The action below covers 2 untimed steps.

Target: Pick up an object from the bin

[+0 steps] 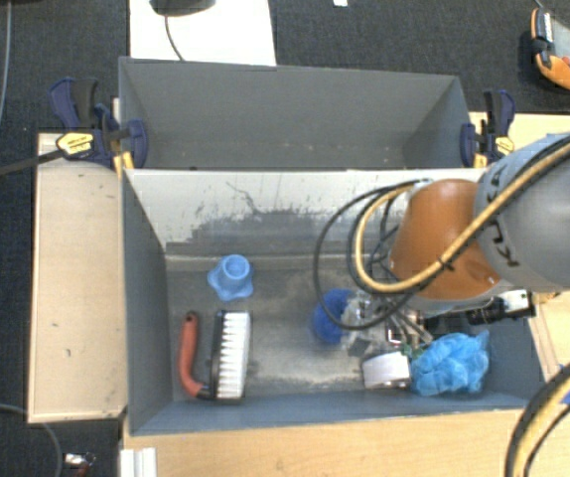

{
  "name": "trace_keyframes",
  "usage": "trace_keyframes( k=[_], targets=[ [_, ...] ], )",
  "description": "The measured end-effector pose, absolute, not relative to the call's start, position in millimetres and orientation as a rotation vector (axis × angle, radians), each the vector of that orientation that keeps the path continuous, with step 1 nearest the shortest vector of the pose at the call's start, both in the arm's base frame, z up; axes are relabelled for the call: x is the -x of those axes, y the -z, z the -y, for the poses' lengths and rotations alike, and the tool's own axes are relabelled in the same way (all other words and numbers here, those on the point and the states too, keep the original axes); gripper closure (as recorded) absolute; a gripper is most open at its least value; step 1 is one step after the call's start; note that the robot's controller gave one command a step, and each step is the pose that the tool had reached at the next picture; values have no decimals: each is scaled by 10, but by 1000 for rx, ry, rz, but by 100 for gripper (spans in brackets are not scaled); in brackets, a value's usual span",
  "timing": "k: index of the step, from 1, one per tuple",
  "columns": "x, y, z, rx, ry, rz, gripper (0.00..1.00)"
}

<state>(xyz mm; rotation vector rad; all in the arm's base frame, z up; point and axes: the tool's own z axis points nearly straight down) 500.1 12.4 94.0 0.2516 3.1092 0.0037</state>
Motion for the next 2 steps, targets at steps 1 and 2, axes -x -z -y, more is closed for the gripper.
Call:
trace_keyframes(
  k=[1,2],
  targets=[
    [-5005,-852,-127,-232,-4,-3110,100],
    [-5012,-854,-150,-223,-3,-3109,100]
  ],
)
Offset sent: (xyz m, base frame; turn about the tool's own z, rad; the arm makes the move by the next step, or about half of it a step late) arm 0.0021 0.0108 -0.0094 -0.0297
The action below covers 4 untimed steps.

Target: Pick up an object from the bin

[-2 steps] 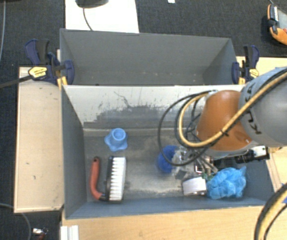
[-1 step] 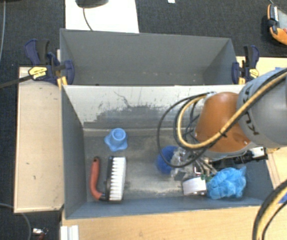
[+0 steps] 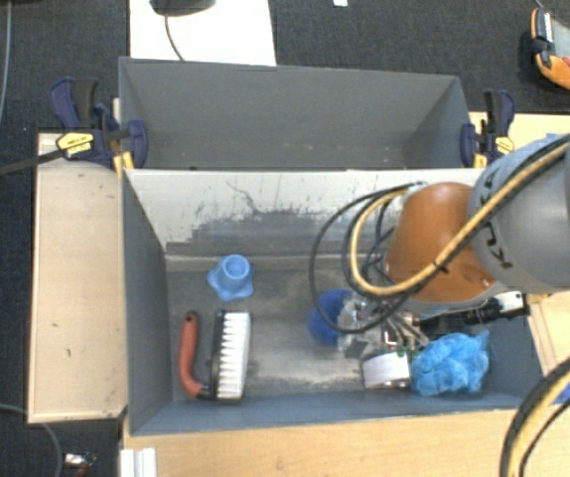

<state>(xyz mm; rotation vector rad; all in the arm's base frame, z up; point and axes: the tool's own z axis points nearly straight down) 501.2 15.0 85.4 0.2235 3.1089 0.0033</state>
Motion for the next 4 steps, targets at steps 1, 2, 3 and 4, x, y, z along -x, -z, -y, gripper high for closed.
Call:
trace_keyframes(
  k=[1,2,3,4],
  targets=[
    [-4997,-848,-119,-128,-5,-3112,100],
    [-5023,-937,443,447,7,-3076,100],
    [-4926,-882,-81,-183,-12,-3106,100],
    [-5000,-988,253,387,5,-3082,100]
  ],
)
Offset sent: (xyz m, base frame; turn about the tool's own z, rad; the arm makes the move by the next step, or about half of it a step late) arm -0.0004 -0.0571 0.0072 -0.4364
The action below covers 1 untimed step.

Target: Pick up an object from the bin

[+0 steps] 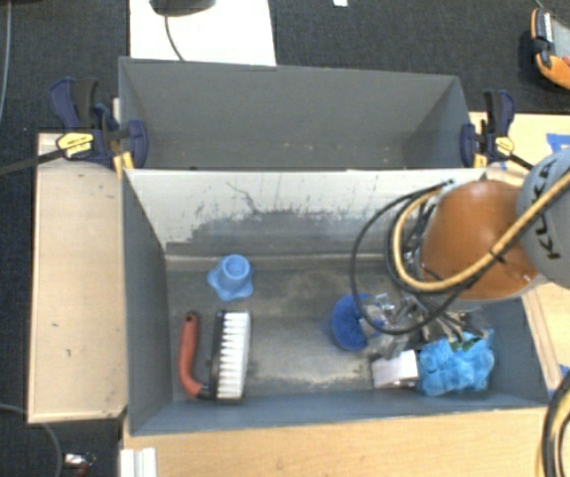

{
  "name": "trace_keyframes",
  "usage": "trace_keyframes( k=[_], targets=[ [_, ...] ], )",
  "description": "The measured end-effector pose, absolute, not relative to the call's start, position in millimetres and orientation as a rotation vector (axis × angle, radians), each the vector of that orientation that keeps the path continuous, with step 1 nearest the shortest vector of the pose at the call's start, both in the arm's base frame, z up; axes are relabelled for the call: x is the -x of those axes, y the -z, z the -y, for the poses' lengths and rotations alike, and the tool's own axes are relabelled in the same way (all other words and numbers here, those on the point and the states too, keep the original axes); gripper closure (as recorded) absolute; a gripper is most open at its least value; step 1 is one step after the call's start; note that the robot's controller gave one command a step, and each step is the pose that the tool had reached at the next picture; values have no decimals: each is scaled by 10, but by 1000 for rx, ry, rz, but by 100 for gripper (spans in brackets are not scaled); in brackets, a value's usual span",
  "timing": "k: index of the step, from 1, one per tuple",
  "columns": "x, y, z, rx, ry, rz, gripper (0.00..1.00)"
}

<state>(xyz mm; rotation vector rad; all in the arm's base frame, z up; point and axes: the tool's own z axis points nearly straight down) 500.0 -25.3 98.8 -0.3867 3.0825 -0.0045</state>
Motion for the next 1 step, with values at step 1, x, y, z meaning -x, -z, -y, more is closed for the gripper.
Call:
trace_keyframes(
  k=[1],
  targets=[
    [-5060,-947,94,-349,-13,-3085,100]
  ],
)
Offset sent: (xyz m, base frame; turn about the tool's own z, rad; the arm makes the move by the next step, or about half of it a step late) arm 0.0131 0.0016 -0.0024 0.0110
